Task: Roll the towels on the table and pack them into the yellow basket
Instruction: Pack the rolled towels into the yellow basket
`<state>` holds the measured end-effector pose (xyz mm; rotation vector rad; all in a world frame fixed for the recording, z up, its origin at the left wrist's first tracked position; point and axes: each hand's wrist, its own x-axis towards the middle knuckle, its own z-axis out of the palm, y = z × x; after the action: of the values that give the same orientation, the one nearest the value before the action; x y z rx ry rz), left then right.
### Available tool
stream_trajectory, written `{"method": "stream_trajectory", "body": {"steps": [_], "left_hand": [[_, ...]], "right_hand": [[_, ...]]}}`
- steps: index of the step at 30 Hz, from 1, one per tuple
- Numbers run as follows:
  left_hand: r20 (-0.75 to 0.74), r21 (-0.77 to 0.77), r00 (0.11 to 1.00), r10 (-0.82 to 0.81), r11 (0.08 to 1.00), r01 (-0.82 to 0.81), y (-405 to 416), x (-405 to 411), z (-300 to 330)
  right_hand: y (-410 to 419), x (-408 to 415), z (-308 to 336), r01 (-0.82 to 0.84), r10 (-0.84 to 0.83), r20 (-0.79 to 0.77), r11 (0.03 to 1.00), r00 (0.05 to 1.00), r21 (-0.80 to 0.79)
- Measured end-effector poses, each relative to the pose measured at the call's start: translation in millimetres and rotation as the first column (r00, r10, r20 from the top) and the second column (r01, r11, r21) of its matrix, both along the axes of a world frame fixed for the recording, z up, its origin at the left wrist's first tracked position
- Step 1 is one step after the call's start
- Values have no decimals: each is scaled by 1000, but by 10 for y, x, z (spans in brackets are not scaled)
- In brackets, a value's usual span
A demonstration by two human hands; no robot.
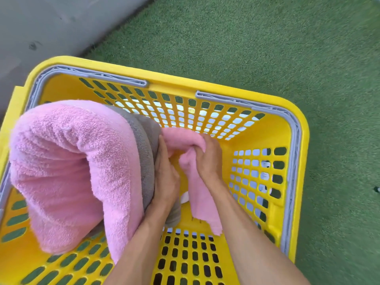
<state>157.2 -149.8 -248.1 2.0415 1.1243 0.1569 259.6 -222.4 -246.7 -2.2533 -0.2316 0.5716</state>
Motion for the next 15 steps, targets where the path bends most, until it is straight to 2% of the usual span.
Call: {"method": "stream_trajectory", "body": {"steps": [1, 3, 8, 10, 13, 15], "left_hand": [[31, 44, 998, -50, 998, 48, -24, 24, 96], [53, -4, 997, -64, 998, 65, -56, 73, 193], [-108, -113, 968, -227, 970, 215, -116, 164, 162], [-190, -92, 944, -269, 963, 255, -103, 233, 93], [-362, 7, 908, -213, 973, 231, -79, 385, 31], [-465, 93, 862, -201, 957, 274, -100, 384, 54]], "right_hand": [[-129, -19, 109, 86, -86, 32, 996, 996, -12], [-329, -125, 346, 206, -202, 66, 976, 977, -64], [-496, -306, 542, 315, -300, 114, 939, 947, -138], [-531, -255, 439, 278, -272, 58, 947, 960, -163], [-600, -264, 273, 123, -155, -101, 954, 983, -273], [-585, -347, 227, 62, -109, -123, 940, 986, -336]]}}
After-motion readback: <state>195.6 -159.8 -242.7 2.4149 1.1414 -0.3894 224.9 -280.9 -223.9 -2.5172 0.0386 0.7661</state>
